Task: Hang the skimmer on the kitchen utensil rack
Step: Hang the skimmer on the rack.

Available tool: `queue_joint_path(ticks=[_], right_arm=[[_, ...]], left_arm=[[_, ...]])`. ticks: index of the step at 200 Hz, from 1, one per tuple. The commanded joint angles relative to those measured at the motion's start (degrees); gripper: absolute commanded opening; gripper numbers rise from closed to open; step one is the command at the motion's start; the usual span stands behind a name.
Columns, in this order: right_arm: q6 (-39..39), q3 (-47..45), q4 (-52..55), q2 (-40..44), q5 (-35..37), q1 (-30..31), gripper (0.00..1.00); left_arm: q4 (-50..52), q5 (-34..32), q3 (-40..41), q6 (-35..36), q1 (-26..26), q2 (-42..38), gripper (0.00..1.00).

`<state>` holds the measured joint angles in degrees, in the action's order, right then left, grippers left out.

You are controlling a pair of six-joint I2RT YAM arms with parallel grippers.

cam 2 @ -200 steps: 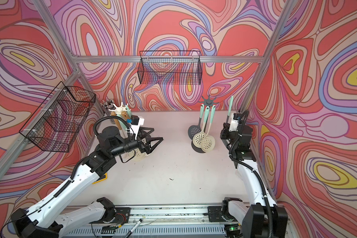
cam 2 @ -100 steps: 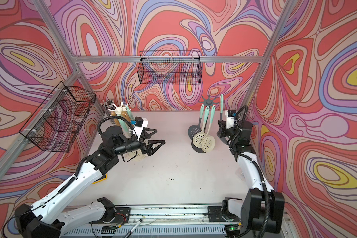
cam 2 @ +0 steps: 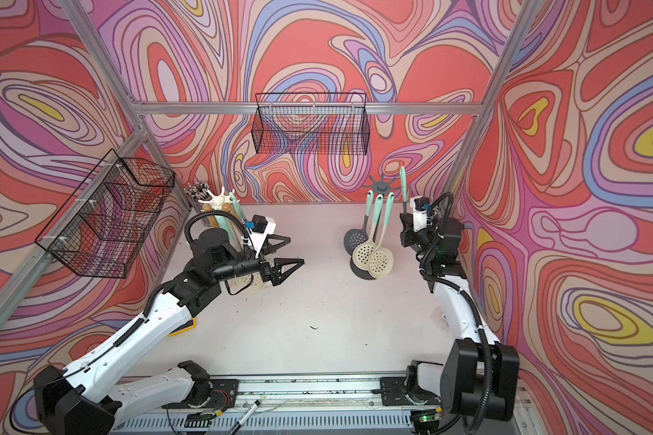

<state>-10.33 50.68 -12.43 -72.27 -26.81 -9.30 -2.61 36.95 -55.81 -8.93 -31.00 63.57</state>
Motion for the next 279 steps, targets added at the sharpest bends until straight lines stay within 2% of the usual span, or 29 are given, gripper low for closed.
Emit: queue_joint_path(ticks=[1, 160, 279], right_arm=[[-3.5, -0.7, -2.8, 0.5, -0.1, -0.2, 0.03], [-3.4, -6.3, -7.7, 2.9, 0.6, -0.2, 0.04], [-3.0, -4.6, -6.8, 2.6, -2.2, -0.1, 0.05]], left_arm=[[-1.0, 1.1, 0.2, 1.5, 0.5, 0.1, 1.0], [-0.8, 2.6, -0.7, 1.1, 0.9, 0.8, 1.0], [-1.3, 3.0, -0.1, 0.9, 1.0, 0.1, 1.0]])
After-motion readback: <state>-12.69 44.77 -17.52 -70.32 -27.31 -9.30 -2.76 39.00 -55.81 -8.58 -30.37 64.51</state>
